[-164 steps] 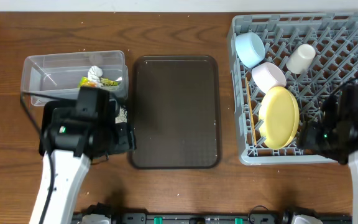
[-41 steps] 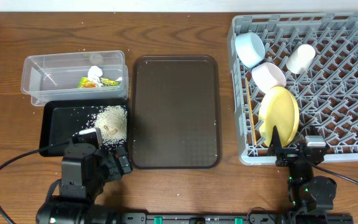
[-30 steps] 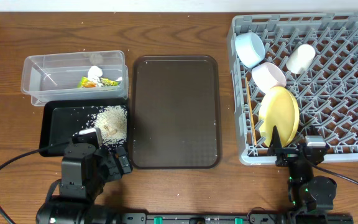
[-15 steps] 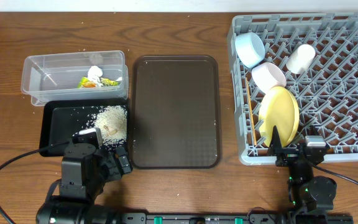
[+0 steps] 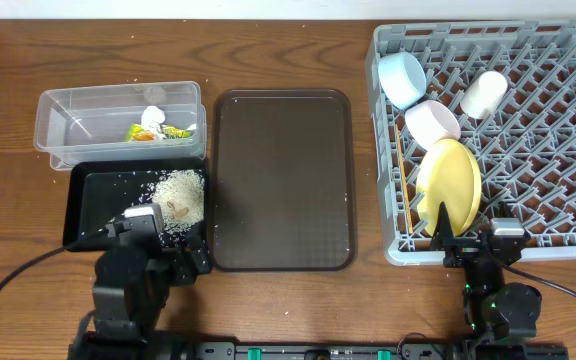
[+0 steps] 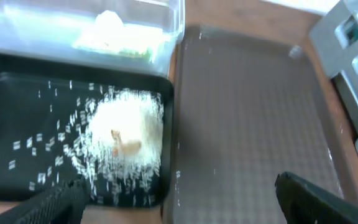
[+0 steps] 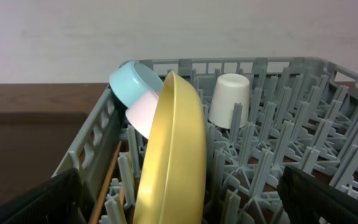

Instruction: Sort waste into correct bins and load items into the dishwasher rack

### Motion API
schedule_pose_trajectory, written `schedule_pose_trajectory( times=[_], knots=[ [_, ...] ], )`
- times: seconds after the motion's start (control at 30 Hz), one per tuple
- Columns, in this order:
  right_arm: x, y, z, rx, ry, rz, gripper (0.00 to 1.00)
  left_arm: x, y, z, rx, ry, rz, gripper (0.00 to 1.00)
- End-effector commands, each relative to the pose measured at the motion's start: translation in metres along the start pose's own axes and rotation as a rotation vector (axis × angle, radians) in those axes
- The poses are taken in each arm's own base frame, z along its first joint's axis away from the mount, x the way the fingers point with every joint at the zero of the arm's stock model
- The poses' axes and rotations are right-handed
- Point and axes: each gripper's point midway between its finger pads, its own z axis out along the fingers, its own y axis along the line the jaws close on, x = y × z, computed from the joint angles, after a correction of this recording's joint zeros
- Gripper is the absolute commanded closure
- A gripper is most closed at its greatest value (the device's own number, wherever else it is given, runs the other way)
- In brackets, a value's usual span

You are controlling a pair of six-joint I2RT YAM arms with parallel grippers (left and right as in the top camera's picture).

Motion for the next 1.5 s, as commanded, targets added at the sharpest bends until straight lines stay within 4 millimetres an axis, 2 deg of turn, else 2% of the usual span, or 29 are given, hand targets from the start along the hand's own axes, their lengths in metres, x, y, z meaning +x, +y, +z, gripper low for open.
schedule_pose_trajectory(
  times=[0.0,0.33,0.57,0.87,1.47],
  knots=[
    [0.001,0.001,0.000,-0.002,-0.001,0.003,0.01,0.004,0.008,0.009,-0.012,-0.082,0.047,0.02],
    [0.001,0.001,0.000,-0.002,-0.001,0.003,0.01,-0.005,0.014,0.031,0.030,-0.386,0.040,0.02],
    [0.001,0.001,0.000,-0.002,-0.001,0.003,0.01,-0.017,0.017,0.038,0.024,-0.543,0.123,0.01],
    [0.001,0.001,0.000,-0.002,-0.001,0.003,0.01,0.009,0.025,0.055,-0.013,-0.437,0.176,0.02],
    [0.001,0.001,0.000,-0.002,-0.001,0.003,0.01,0.009,0.025,0.055,-0.012,-0.437,0.173,0.01]
  ],
)
